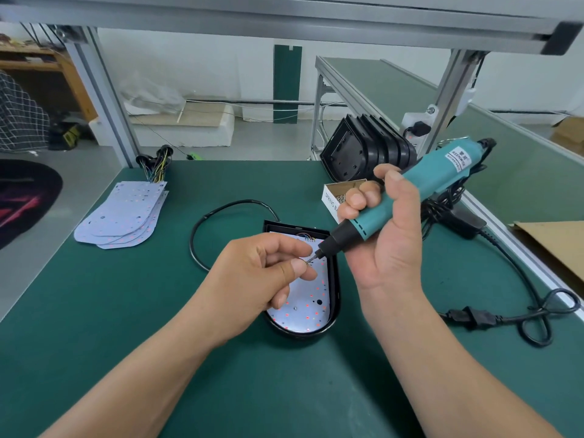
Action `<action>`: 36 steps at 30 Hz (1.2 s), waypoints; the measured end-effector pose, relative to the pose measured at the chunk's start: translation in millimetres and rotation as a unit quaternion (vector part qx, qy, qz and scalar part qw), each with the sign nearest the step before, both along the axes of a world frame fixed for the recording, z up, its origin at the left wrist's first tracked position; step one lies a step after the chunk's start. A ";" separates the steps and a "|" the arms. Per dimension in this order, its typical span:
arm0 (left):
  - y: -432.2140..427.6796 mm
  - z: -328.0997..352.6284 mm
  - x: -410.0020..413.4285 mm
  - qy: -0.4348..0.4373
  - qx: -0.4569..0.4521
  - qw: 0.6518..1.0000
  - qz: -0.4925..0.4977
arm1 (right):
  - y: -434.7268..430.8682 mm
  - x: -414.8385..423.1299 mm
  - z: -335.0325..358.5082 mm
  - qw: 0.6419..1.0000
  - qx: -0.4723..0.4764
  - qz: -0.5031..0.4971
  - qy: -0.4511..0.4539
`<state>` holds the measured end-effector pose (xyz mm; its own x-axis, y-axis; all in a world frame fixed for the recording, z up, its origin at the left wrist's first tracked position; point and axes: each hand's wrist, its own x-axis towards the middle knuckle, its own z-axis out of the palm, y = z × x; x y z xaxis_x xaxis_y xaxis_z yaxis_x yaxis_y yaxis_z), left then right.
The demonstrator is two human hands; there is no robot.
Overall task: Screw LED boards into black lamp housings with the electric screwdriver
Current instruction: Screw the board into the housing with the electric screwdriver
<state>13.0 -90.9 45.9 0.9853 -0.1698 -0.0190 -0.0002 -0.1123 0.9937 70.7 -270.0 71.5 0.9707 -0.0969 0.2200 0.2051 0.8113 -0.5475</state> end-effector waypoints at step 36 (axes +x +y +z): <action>12.3 -15.3 24.3 0.096 0.197 0.973 0.078 | -24.1 50.1 -35.7 0.985 -0.113 -0.130 0.022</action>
<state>37.3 -78.6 30.6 0.9702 0.0396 -0.2389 0.2293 -0.4677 0.8536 120.8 -294.1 35.8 0.9287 -0.2967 0.2222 0.3613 0.5904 -0.7217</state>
